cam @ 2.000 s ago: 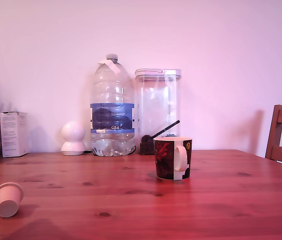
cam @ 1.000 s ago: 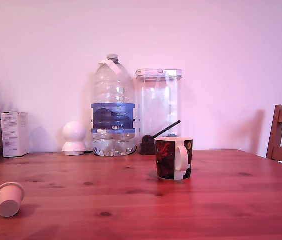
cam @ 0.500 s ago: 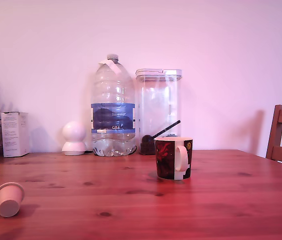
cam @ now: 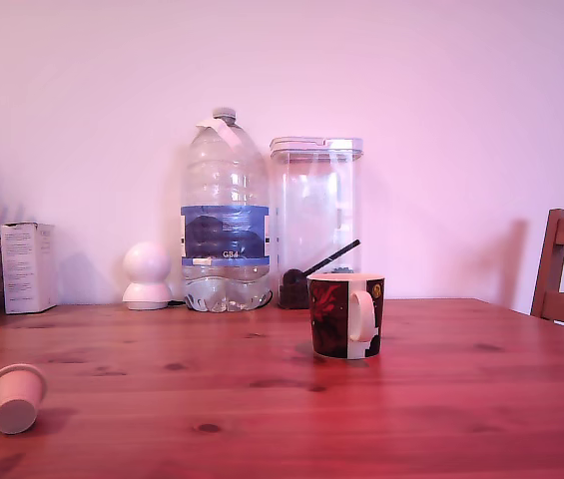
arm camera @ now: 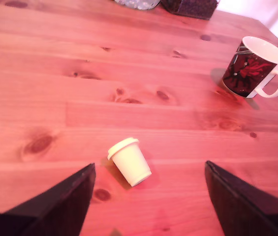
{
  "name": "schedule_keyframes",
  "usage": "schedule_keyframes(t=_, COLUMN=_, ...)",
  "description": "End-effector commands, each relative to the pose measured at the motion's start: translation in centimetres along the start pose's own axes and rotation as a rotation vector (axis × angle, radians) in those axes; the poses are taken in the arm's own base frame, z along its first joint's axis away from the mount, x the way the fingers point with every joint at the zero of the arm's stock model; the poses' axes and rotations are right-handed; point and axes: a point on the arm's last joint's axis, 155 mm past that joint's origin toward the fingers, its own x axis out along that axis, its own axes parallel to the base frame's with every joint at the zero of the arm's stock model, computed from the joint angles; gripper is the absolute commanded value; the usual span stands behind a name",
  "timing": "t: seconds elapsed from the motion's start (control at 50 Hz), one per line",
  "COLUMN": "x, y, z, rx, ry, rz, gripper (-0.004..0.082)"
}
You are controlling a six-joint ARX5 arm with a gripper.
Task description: Pick up the coffee capsules from the table one by one and drop them inside the nearest coffee cup
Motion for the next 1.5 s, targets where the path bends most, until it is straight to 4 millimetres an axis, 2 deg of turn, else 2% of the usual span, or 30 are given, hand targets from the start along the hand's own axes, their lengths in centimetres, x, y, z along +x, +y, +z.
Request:
schedule_keyframes(t=0.0, x=0.4, y=0.2, z=-1.2, rx=-0.002, ry=0.028, rz=0.003, gripper=0.0642)
schedule_keyframes(t=0.3, x=1.7, y=-0.5, z=-2.1, rx=-0.053, ry=0.076, rz=-0.006, gripper=0.0642)
schedule_keyframes(t=0.94, x=4.8, y=1.4, z=-4.8, rx=-0.174, ry=0.234, rz=0.062, gripper=0.0641)
schedule_keyframes(t=1.48, x=7.4, y=1.9, z=-5.3, rx=-0.206, ry=0.299, rz=0.064, gripper=0.0639)
